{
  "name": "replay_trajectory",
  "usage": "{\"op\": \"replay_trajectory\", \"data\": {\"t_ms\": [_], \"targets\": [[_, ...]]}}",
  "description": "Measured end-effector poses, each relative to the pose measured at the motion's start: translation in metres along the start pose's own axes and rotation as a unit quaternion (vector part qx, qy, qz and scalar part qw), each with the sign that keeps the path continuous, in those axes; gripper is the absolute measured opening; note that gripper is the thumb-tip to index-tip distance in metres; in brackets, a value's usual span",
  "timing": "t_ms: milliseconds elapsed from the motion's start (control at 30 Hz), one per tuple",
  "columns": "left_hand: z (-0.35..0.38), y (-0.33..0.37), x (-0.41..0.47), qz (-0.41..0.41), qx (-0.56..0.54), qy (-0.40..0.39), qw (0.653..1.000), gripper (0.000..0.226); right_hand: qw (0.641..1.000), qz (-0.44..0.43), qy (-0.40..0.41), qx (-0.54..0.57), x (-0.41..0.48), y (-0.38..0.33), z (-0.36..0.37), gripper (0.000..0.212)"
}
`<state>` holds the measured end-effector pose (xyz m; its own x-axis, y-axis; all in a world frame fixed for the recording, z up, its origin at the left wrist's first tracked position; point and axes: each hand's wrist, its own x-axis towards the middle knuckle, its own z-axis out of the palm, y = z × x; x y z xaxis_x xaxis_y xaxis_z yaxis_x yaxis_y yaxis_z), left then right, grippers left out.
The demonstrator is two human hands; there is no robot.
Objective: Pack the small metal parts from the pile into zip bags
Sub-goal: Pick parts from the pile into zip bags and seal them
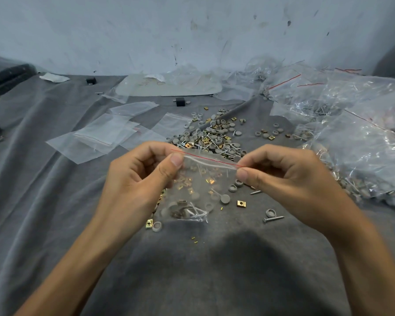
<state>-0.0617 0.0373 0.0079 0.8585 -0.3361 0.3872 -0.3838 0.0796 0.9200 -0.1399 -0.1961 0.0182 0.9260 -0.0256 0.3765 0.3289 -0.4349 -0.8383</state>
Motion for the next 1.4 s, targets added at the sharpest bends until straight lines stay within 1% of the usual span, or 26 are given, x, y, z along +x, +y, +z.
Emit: {"op": "replay_trajectory", "data": {"t_ms": [100,233,367,433,500,567,633,733,933,1100,1300,1400], "targets": [[0.001,-0.001,0.000,-0.010,0.013,-0.019,1.000,0.018,1.000,0.001,0.015,0.009,-0.001,0.001,0.001,0.012],[0.002,-0.001,0.000,-0.021,0.026,-0.025,0.999,0.022,1.000,0.000,0.016,0.027,-0.001,-0.001,0.001,0.013],[0.002,-0.002,-0.001,-0.003,0.046,-0.022,0.999,0.016,0.999,0.020,0.020,0.036,-0.002,-0.004,0.002,0.020],[0.006,-0.005,-0.003,0.014,0.067,-0.020,0.997,0.014,0.999,0.025,0.023,0.011,-0.002,-0.008,0.004,0.028],[0.012,-0.006,-0.006,0.034,0.086,-0.027,0.995,0.014,0.998,-0.008,0.019,-0.061,-0.001,-0.014,0.011,0.031],[0.018,-0.008,-0.010,0.049,0.091,-0.042,0.994,0.014,0.992,-0.055,0.021,-0.111,0.000,-0.021,0.019,0.023],[0.021,-0.008,-0.013,0.060,0.094,-0.046,0.993,0.014,0.988,-0.089,0.029,-0.126,0.000,-0.025,0.026,0.009],[0.022,-0.007,-0.014,0.066,0.090,-0.043,0.993,0.014,0.983,-0.104,0.036,-0.146,0.000,-0.028,0.029,0.005],[0.024,-0.005,-0.016,0.058,0.071,-0.057,0.994,0.010,0.975,-0.101,0.042,-0.195,0.001,-0.031,0.031,0.003],[0.027,-0.002,-0.017,0.052,0.068,-0.061,0.994,0.012,0.972,-0.086,0.037,-0.214,0.002,-0.029,0.032,0.015],[0.026,-0.002,-0.017,0.060,0.077,-0.061,0.993,0.010,0.972,-0.079,0.031,-0.217,0.002,-0.027,0.025,0.006],[0.024,-0.002,-0.016,0.066,0.090,-0.056,0.992,0.009,0.975,-0.055,0.028,-0.212,0.001,-0.026,0.017,0.009]]}}
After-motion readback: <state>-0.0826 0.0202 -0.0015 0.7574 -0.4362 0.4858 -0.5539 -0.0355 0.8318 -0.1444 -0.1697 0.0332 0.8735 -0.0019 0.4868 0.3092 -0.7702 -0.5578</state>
